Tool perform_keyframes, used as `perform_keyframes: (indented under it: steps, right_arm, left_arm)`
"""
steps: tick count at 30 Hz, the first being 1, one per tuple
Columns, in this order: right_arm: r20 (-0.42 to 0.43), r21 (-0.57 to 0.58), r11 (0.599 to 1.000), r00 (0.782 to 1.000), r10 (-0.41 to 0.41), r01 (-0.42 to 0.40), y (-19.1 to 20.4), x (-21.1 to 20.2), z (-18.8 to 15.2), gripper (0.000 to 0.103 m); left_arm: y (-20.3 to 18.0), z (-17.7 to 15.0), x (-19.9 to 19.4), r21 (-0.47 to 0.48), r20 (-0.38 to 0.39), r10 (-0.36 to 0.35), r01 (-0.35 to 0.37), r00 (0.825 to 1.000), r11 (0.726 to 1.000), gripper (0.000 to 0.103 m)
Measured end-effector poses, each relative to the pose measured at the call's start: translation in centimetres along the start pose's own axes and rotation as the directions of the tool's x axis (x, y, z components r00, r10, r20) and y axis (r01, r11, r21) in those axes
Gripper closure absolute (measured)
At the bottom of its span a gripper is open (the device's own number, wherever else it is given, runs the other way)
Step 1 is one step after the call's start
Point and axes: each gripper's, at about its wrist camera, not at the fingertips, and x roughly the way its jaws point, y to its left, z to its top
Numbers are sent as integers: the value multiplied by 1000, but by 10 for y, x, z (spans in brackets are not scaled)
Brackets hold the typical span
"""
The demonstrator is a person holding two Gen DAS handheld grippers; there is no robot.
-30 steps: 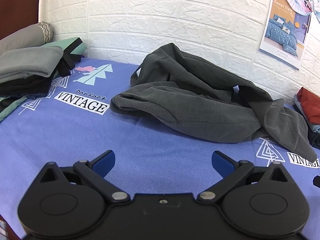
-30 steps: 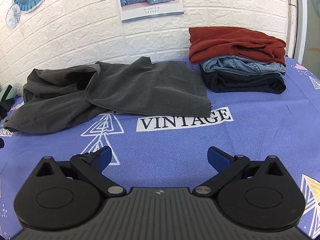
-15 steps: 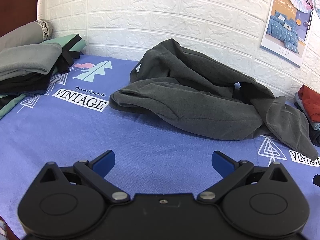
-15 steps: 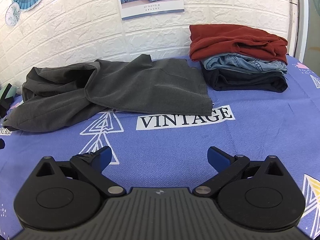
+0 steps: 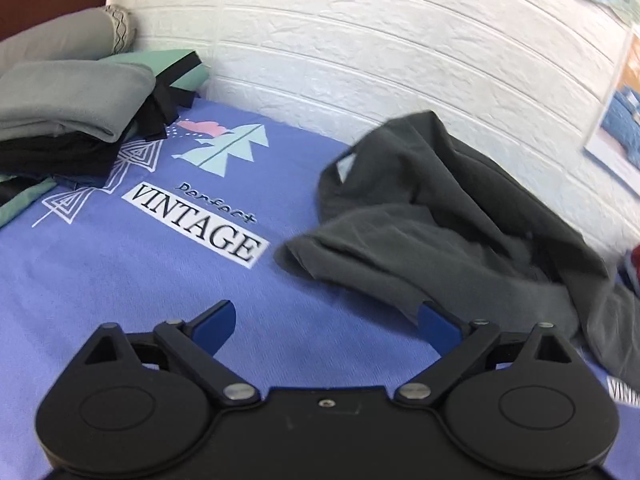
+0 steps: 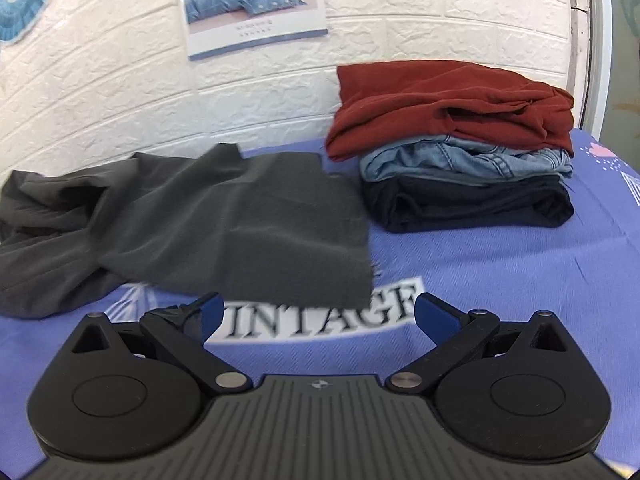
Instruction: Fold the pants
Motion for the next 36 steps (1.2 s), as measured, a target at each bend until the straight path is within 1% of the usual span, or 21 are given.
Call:
perform_keyframes:
  steps: [4, 6, 8, 9, 10, 11, 12, 14, 17, 19, 20, 21, 22, 23, 24, 25, 28, 29, 30, 32, 36]
  right_arm:
    - [-17, -101, 995, 1000, 2, -3, 10, 27, 6, 0]
    - [-32, -126, 992, 999, 28, -32, 16, 37, 7, 0]
    - [-71, -134, 989, 996, 54, -63, 22, 44, 8, 1]
    - [-76, -148, 987, 996, 51, -62, 25, 44, 9, 48]
    - [-64, -166, 984, 996, 57, -67, 27, 41, 11, 66]
    - [-50, -168, 983, 996, 72, -80, 29, 35, 16, 88]
    - [-28, -166, 981, 995, 97, -100, 29, 28, 23, 103]
    - [48, -186, 976, 991, 128, -117, 32, 12, 41, 103]
    - [167, -228, 969, 977, 135, -95, 41, -4, 79, 103]
    - [203, -253, 965, 972, 122, -69, 50, -3, 105, 103]
    - [208, -257, 963, 969, 134, -78, 54, -1, 116, 103]
    - [191, -250, 962, 969, 159, -109, 55, 2, 121, 98]
    - [157, -243, 958, 969, 192, -151, 57, 6, 121, 86]
    - [119, -238, 952, 967, 226, -193, 60, 10, 115, 57]
    - [93, -237, 947, 965, 246, -219, 62, 16, 103, 36]
    - [78, -241, 944, 965, 252, -227, 65, 17, 88, 1]
    - [28, -250, 951, 980, 197, -184, 67, 30, 54, 0]
    - [5, -237, 954, 982, 188, -182, 65, 35, 48, 0]
    - [-19, -221, 955, 980, 199, -198, 64, 38, 44, 0]
    - [-26, -189, 949, 967, 253, -253, 66, 34, 37, 0]
    - [8, -205, 916, 936, 353, -344, 96, 25, 36, 0]
  left_arm:
    - [3, 13, 4, -11, 18, -36, 36, 999, 999, 0]
    - [0, 20, 12, -11, 12, -42, 42, 999, 999, 0]
    - [-3, 24, 23, -7, 1, -37, 37, 999, 999, 0]
    - [-4, 27, 29, -6, -7, -36, 36, 999, 999, 0]
    - [-5, 28, 34, -6, -14, -34, 34, 999, 999, 0]
    - [-6, 29, 38, -6, -20, -31, 31, 999, 999, 0]
    - [-6, 30, 40, -7, -21, -32, 32, 999, 999, 0]
    - [-8, 29, 41, -3, -12, -43, 43, 999, 999, 0]
    - [-12, 27, 41, 15, 5, -50, 50, 999, 999, 0]
    - [-13, 26, 43, 20, 3, -49, 49, 999, 999, 0]
    - [-13, 26, 43, 17, 4, -51, 51, 999, 999, 0]
    - [-12, 26, 43, 11, 6, -55, 55, 998, 998, 0]
    - [-11, 26, 44, 4, 5, -58, 58, 998, 998, 0]
    - [-10, 26, 45, -3, 6, -61, 61, 998, 998, 0]
    - [-10, 26, 47, -6, 7, -62, 62, 998, 998, 0]
    - [-11, 26, 50, -7, 3, -59, 59, 998, 998, 0]
    - [-12, 27, 58, -27, -23, -46, 46, 999, 999, 0]
    - [-11, 27, 60, -38, -26, -44, 43, 999, 998, 0]
    - [-10, 27, 61, -53, -25, -42, 41, 999, 998, 0]
    - [-9, 27, 65, -82, -28, -40, 37, 999, 996, 0]
    - [-12, 26, 71, -107, -44, -60, 55, 997, 993, 0]
